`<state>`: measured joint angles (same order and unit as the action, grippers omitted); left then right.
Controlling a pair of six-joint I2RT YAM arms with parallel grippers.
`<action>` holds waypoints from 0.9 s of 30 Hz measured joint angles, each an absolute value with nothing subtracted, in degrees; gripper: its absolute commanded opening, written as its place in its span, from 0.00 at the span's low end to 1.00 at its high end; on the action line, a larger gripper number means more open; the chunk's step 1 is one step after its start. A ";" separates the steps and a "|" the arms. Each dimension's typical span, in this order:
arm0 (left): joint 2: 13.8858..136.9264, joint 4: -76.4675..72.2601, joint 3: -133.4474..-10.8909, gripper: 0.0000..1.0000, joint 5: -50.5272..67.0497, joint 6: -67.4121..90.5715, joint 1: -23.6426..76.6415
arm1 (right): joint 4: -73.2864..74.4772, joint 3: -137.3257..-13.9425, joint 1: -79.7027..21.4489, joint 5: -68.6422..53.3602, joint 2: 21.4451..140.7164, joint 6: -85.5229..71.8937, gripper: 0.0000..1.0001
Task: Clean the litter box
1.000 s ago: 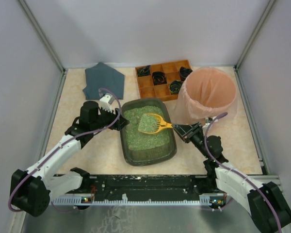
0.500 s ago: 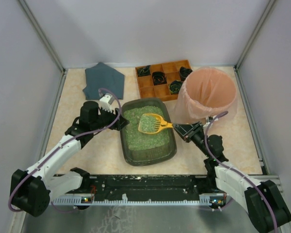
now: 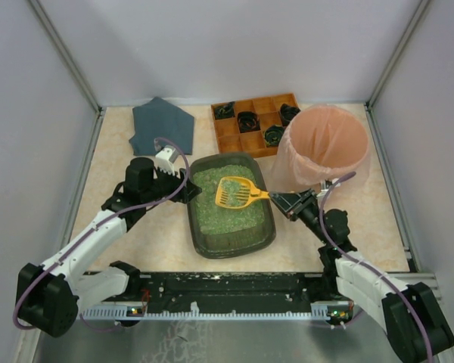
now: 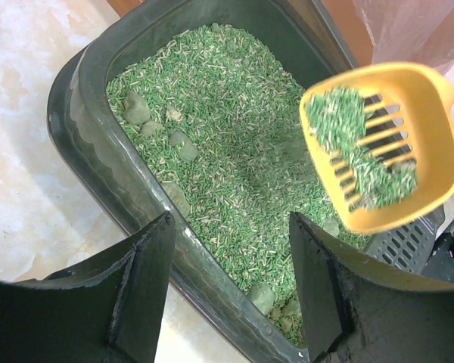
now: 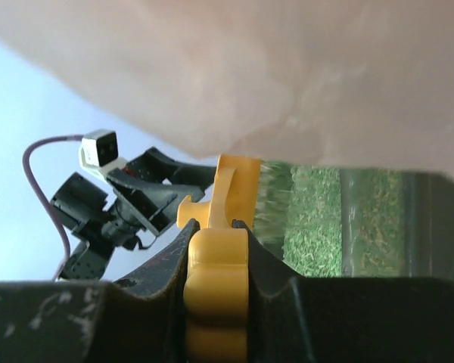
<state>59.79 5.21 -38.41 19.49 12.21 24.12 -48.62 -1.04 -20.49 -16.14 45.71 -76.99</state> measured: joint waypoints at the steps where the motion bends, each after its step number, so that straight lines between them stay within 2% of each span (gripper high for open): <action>1: 59.79 5.19 -38.41 0.67 19.49 12.21 24.12 | -48.66 -1.17 -20.88 -16.53 46.17 -76.77 0.00; 21: 60.95 5.17 -38.41 0.67 19.53 12.19 24.08 | -40.82 -4.36 -19.66 -17.82 43.55 -71.50 0.00; 27: 61.73 5.23 -38.44 0.65 18.83 12.23 24.05 | -22.37 -14.92 -26.09 -11.75 43.09 -65.01 0.00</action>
<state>61.73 5.23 -38.44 18.83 12.23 24.05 -22.37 -14.92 -26.09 -11.75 43.09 -65.01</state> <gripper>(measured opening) 0.664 0.202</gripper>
